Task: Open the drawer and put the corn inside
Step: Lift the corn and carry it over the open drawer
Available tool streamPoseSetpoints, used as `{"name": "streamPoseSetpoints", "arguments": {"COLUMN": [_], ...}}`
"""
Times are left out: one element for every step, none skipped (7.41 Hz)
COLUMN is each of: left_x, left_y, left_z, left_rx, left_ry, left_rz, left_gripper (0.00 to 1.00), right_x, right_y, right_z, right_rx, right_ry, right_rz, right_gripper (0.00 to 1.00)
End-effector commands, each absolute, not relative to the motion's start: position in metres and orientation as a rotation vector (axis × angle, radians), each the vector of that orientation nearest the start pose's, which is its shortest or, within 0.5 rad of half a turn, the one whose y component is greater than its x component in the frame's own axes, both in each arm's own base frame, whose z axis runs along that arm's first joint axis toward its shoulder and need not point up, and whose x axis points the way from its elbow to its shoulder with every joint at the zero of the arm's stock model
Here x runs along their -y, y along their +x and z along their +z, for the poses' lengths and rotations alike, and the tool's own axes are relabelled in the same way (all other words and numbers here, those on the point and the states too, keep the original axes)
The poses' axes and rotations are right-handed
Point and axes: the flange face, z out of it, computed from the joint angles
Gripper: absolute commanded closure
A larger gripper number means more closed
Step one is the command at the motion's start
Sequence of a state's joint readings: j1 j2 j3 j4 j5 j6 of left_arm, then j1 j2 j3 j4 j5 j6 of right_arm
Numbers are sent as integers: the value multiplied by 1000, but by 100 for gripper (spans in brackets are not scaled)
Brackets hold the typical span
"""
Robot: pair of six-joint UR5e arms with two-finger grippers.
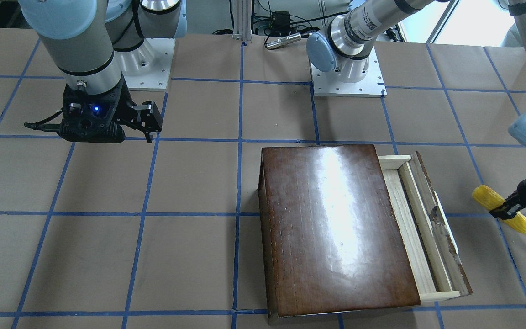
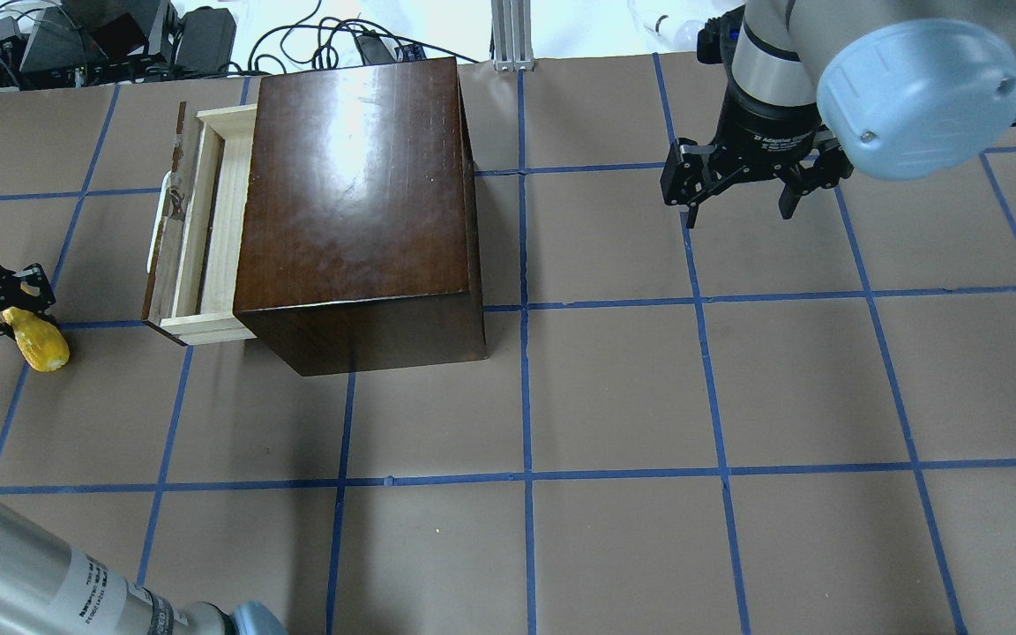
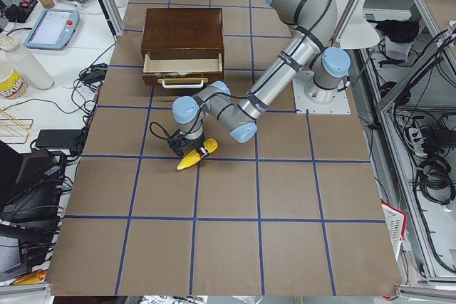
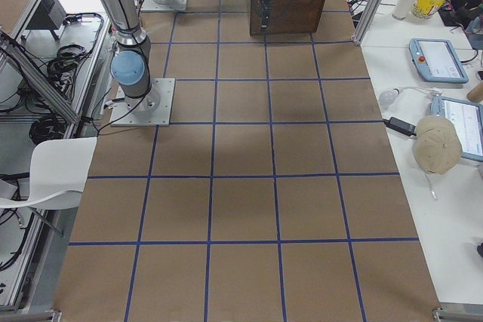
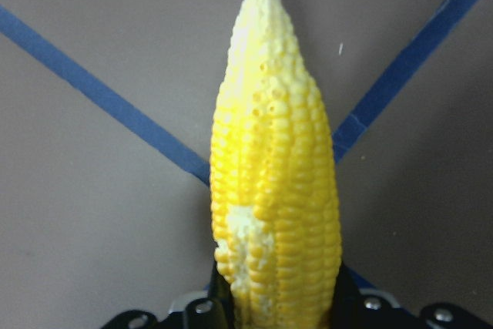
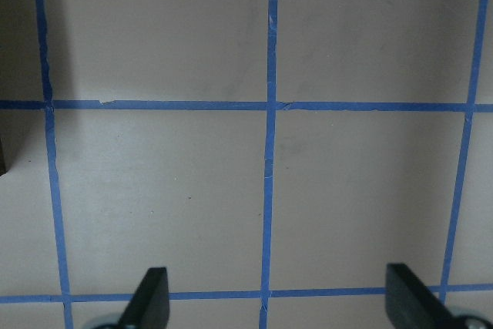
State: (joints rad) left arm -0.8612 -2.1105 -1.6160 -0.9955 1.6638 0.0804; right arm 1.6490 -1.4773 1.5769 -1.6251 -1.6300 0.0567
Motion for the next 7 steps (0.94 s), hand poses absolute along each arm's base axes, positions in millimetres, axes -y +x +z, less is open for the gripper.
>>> {"name": "streamPoseSetpoints", "arguments": {"left_x": [594, 610, 623, 634, 642, 644, 648], "left_y": [315, 284, 254, 221, 179, 141, 94], "left_z": [274, 309, 345, 384, 420, 439, 448], "left_rx": [-2968, -3006, -3050, -3072, -3087, -3110, -3171], "left_ry": [-802, -720, -659, -575, -471, -384, -291], "left_rz": [7, 24, 10, 7, -5, -1, -44], "left_gripper": [100, 100, 100, 100, 100, 100, 100], "right_x": [513, 513, 514, 513, 513, 514, 514], "right_y": [168, 168, 168, 168, 168, 168, 168], "right_z": [443, 444, 443, 443, 443, 443, 443], "right_rx": [-3203, -3203, -3202, -3200, -3200, -3199, -3199], "right_ry": [-37, -36, -36, -36, -36, -36, -36], "right_rz": [65, 62, 65, 67, 67, 65, 65], "right_gripper": [0, 0, 0, 0, 0, 0, 0]}}
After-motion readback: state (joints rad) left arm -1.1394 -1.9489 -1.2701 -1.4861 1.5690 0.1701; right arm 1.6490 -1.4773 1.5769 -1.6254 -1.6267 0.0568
